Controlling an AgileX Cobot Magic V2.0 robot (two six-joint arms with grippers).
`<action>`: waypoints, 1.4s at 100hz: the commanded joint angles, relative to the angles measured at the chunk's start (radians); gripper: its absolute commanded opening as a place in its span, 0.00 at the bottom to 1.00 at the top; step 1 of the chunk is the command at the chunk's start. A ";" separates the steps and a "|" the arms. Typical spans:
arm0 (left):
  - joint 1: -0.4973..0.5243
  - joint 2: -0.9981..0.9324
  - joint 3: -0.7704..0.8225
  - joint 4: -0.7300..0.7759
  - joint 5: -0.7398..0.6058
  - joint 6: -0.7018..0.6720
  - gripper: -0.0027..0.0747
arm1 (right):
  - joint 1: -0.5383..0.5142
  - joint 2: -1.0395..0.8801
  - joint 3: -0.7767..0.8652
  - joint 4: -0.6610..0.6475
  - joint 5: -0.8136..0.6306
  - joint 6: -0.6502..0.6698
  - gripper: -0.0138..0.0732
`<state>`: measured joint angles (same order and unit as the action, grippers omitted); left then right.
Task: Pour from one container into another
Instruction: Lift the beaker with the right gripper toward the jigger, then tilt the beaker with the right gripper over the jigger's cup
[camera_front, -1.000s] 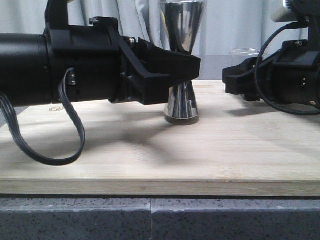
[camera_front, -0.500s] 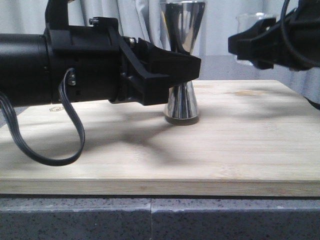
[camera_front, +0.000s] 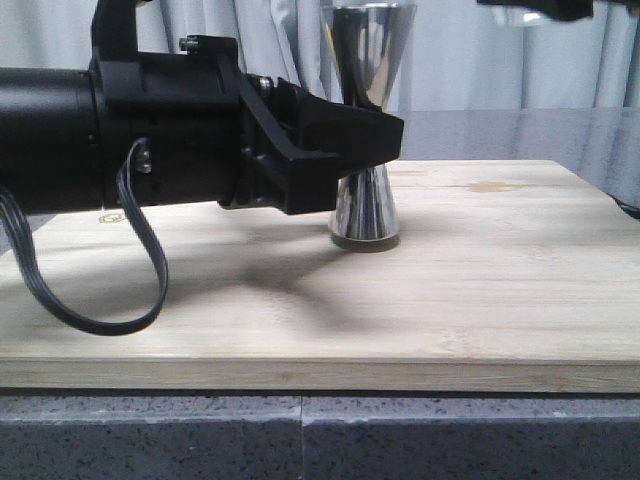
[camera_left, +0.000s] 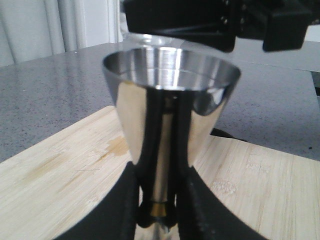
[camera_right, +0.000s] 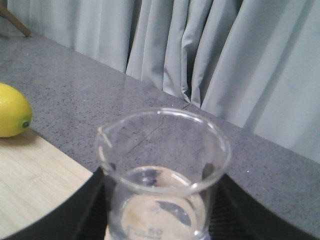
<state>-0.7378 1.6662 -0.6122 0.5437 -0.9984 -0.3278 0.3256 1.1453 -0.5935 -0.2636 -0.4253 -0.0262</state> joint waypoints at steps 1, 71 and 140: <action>0.001 -0.031 -0.026 -0.019 -0.085 -0.011 0.01 | 0.015 -0.048 -0.058 -0.028 -0.020 -0.007 0.38; 0.001 -0.031 -0.026 0.017 -0.081 -0.036 0.01 | 0.182 -0.059 -0.212 -0.203 0.204 -0.007 0.38; 0.001 -0.031 -0.026 0.023 -0.081 -0.038 0.01 | 0.209 -0.059 -0.217 -0.348 0.270 -0.007 0.38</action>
<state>-0.7378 1.6662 -0.6122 0.5907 -0.9984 -0.3582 0.5339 1.1106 -0.7698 -0.5936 -0.0918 -0.0266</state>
